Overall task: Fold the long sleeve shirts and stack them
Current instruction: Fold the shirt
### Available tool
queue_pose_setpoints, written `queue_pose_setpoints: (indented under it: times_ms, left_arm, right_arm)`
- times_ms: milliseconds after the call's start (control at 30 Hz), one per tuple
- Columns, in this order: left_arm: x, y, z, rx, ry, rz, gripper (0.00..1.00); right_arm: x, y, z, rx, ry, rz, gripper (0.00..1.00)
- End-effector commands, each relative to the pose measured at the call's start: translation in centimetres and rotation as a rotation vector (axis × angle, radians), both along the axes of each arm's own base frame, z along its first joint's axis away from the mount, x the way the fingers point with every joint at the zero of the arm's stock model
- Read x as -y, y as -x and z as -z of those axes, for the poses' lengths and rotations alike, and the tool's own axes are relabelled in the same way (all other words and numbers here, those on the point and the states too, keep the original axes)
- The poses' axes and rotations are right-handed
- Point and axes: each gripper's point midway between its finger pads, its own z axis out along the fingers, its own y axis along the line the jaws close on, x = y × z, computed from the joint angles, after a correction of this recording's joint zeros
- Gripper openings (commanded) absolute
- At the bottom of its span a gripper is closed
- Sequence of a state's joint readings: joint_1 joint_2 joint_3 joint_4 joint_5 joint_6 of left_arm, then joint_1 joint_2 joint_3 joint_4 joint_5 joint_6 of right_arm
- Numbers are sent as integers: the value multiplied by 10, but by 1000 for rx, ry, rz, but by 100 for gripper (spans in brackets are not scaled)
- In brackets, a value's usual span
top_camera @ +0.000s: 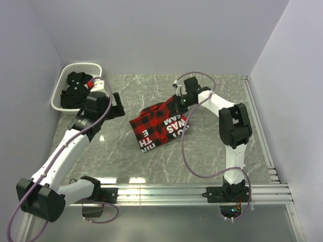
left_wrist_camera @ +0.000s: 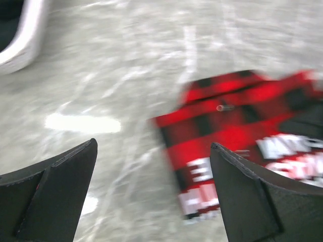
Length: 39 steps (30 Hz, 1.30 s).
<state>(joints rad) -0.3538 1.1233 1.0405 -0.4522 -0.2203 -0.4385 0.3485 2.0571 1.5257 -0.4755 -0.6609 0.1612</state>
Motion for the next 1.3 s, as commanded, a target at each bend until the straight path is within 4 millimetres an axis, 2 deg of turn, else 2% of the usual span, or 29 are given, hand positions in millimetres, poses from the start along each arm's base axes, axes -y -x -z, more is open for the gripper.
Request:
queue_pose_setpoints:
  times_ms: [0,67,100,167,233,267,333,367,400,467,500,567,600,700,733,767,867,900,967,1000,1033,1067,1100,1167,1200,1267]
  left_arm:
    - [-29,10,19,-3,-40,-64,99]
    - [-34,10,21,10,-36,-87,99]
    - [-36,11,23,3,-42,-92,99]
    - [-40,11,19,16,-54,-113,99]
    - [-41,11,19,16,-52,-118,99]
    - [-40,11,19,16,-48,-113,99]
    - [-40,12,23,9,-50,-117,99]
    - [-41,12,24,4,-55,-122,99]
    - [-41,11,24,4,-55,-124,99]
    - [-41,10,24,2,-52,-124,99]
    - [-41,10,26,-1,-53,-124,99]
    - [-40,10,27,-4,-49,-125,99]
    - [-40,9,29,-5,-48,-124,99]
    - [-41,9,31,-12,-52,-130,99]
    - [-42,9,33,-15,-54,-132,99]
    - [-43,8,33,-17,-51,-135,99]
    - [-45,7,32,-13,-40,-141,99]
    - [-45,7,34,-16,-43,-140,99]
    - [-45,8,33,-15,-42,-141,99]
    - [-46,8,34,-17,-43,-143,99]
    - [-46,8,34,-17,-42,-144,99]
    - [-47,7,33,-15,-45,-148,99]
    - [-47,8,33,-14,-45,-148,99]
    - [-49,8,31,-8,-48,-158,99]
    - [-50,8,31,-6,-48,-159,99]
    - [-51,8,30,-3,-48,-164,99]
  right_arm:
    - [40,0,-14,46,168,-111,0]
    - [60,-12,-18,75,251,-103,0]
    - [68,-15,-28,79,286,-98,0]
    - [97,-29,-32,108,405,-30,0]
    - [121,-42,-48,154,508,46,0]
    - [148,-51,-53,181,637,126,0]
    - [174,-60,-81,256,752,218,0]
    - [197,-65,-95,297,866,279,0]
    - [207,-67,-117,353,900,330,0]
    - [232,-70,-147,427,1023,427,0]
    - [241,-73,-169,483,1061,488,0]
    - [258,-72,-194,535,1177,559,0]
    - [277,-70,-217,567,1301,655,0]
    - [288,-68,-245,628,1504,733,0]
    - [286,-68,-247,636,1562,695,0]
    - [283,-70,-245,645,1589,686,0]
    - [273,-76,-217,631,1700,620,0]
    - [268,-81,-192,609,1728,575,0]
    - [252,-84,-161,589,1737,514,0]
    - [243,-86,-131,551,1779,435,0]
    - [236,-86,-117,546,1792,430,0]
    - [220,-84,-103,553,1804,382,0]
    - [212,-82,-79,533,1835,320,0]
    - [192,-77,-55,543,1823,278,0]
    - [175,-71,-38,547,1836,206,0]
    - [157,-64,-26,564,1831,180,0]
